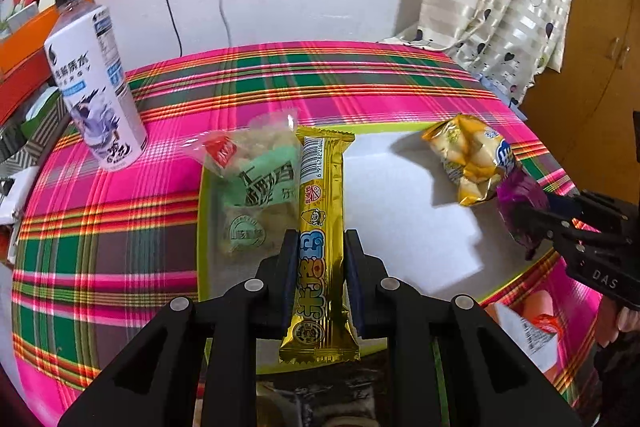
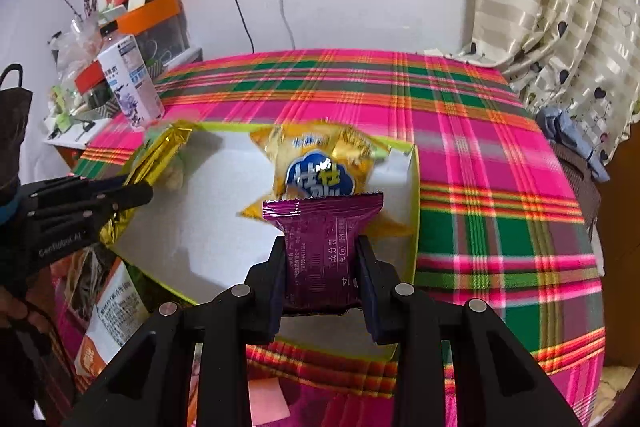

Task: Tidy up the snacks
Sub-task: 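Open left gripper to drop gold bar in tray while right gripper releases purple packet there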

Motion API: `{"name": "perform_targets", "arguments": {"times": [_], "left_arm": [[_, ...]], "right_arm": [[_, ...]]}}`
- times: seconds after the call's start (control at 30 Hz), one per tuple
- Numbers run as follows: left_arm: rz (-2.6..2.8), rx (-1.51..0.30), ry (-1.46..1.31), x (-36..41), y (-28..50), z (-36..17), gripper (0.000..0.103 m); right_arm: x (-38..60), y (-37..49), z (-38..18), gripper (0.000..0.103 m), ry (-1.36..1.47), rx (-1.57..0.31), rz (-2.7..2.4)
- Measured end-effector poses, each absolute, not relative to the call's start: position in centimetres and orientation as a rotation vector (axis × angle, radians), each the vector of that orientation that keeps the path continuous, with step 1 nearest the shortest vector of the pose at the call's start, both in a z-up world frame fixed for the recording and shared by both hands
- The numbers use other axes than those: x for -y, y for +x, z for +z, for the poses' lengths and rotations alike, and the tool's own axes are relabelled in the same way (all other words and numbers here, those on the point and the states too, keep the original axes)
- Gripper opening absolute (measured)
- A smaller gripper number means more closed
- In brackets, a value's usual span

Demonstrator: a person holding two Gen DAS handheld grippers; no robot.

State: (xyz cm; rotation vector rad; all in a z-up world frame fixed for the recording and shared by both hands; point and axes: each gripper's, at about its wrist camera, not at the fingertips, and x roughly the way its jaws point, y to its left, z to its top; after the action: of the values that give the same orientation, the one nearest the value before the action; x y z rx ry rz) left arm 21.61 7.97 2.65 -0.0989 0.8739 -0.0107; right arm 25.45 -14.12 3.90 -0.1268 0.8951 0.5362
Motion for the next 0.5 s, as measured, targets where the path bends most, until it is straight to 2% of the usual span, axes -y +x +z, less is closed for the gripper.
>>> {"name": "perform_targets", "arguments": {"times": [0.1,0.23,0.5], "left_arm": [[-0.016,-0.868,-0.109,-8.1,21.1,2.6,0.023],[-0.024,-0.855,-0.135,-8.4,20.3,2.9,0.023],[-0.026,-0.822,-0.167,-9.1,18.5,3.9,0.027]], "right_arm": [[14.5,25.1,3.8,0.034,-0.103,-0.905,0.538],[15.0,24.2,5.1,0.047,-0.085,-0.861,0.543],[15.8,22.0,7.0,0.049,-0.057,-0.812,0.552]]}}
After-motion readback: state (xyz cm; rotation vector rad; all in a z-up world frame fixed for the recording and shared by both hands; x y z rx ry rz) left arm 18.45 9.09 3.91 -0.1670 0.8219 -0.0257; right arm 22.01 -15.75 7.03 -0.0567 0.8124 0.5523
